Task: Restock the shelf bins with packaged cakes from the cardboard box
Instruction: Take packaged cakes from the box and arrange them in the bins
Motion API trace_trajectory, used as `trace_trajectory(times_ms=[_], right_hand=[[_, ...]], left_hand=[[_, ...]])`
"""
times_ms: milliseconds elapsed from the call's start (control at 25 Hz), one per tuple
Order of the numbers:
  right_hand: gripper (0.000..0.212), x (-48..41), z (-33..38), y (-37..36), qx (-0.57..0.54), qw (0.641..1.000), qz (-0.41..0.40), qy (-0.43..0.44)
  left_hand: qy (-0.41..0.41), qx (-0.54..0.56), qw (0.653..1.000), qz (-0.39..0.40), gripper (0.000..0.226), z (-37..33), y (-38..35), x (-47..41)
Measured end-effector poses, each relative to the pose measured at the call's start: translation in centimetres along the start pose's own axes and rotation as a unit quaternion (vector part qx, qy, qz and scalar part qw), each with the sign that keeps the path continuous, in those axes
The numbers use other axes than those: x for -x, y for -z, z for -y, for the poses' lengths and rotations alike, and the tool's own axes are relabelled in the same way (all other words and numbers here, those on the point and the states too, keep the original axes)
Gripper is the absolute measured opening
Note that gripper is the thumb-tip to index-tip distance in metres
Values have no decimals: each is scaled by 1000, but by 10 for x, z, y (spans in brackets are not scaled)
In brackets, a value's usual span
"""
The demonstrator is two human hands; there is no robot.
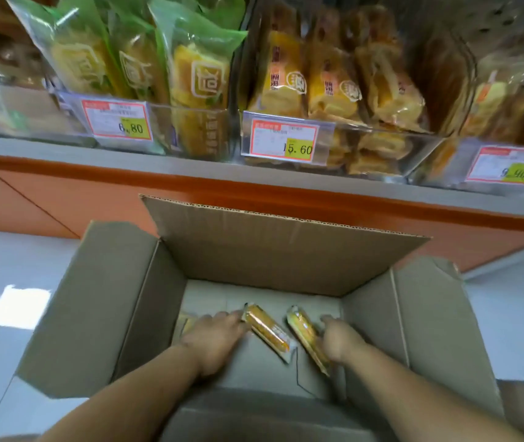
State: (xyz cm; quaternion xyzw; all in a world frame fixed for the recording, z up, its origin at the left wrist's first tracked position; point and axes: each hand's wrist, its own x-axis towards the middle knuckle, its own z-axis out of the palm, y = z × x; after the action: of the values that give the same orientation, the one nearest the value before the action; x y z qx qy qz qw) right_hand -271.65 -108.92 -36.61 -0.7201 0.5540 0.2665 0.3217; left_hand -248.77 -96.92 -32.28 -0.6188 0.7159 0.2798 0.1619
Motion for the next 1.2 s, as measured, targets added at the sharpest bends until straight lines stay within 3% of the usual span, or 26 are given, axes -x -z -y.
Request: trace_trajectory(times_ms=[280, 520, 640, 800, 1000, 1200], right_hand=[[49, -21, -11, -49, -68, 995, -18, -68], [48, -20, -7, -42, -220, 971, -3, -98], [49, -9, -11, -35, -279, 957, -3, -83], [49, 9, -13, -28, -351, 934, -22, -58], [25, 41, -5, -15, -403, 912, -65, -30], [36, 80, -2, 16, -449, 879, -162, -7]], left_hand=[[34, 24, 999, -2, 61, -6, -39, -79], [70, -78, 994, 26, 52, -23, -49, -115], [117, 20, 993, 23, 60, -18, -45, -101], [177, 216, 960, -12, 63, -4, -22, -68], [142, 360, 922, -13, 61, -18, 13, -28], [77, 459, 884, -47, 54, -35, 47, 3]])
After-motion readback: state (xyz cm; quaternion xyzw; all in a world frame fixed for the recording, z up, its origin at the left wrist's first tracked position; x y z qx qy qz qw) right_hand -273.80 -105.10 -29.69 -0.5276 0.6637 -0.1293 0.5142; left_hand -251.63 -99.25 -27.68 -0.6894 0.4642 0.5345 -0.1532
